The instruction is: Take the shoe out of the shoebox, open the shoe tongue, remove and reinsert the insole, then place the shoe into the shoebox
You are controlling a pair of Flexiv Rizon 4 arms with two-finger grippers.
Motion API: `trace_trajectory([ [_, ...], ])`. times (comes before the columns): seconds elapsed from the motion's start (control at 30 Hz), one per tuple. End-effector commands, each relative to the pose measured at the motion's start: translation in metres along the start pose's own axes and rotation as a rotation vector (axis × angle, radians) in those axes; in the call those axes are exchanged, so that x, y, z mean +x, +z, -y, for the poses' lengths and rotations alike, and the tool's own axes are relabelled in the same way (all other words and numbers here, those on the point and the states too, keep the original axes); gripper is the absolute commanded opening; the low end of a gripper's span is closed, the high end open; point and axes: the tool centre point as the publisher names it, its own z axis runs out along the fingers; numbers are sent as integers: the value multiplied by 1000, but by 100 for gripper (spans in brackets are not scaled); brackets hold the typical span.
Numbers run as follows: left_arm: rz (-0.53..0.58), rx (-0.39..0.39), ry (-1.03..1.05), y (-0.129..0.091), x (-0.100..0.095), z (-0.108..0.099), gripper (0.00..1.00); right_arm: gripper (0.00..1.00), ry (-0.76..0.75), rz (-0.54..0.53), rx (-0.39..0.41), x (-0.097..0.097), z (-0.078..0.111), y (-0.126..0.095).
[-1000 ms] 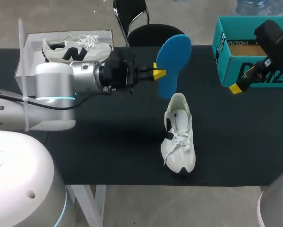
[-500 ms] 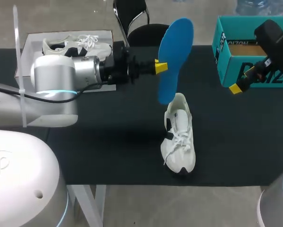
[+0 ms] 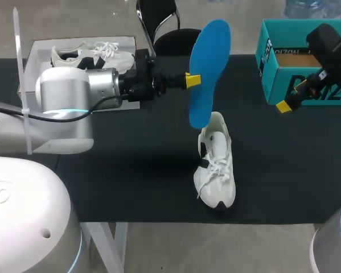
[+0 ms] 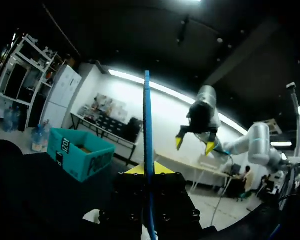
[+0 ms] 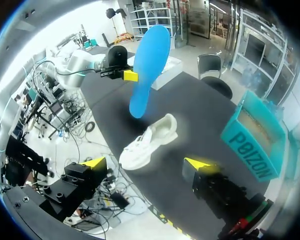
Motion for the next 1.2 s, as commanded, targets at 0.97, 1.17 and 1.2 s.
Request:
trace_trajectory([
  [0.97, -65, -42, -677, -6, -18, -25, 0, 100, 1, 1, -1, 0, 0, 2],
  [1.17, -20, -7, -691, -8, -27, -29, 0, 100, 1, 1, -1, 0, 0, 2],
  [1.2, -14, 3, -695, -7, -29, -30, 0, 100, 1, 1, -1, 0, 0, 2],
])
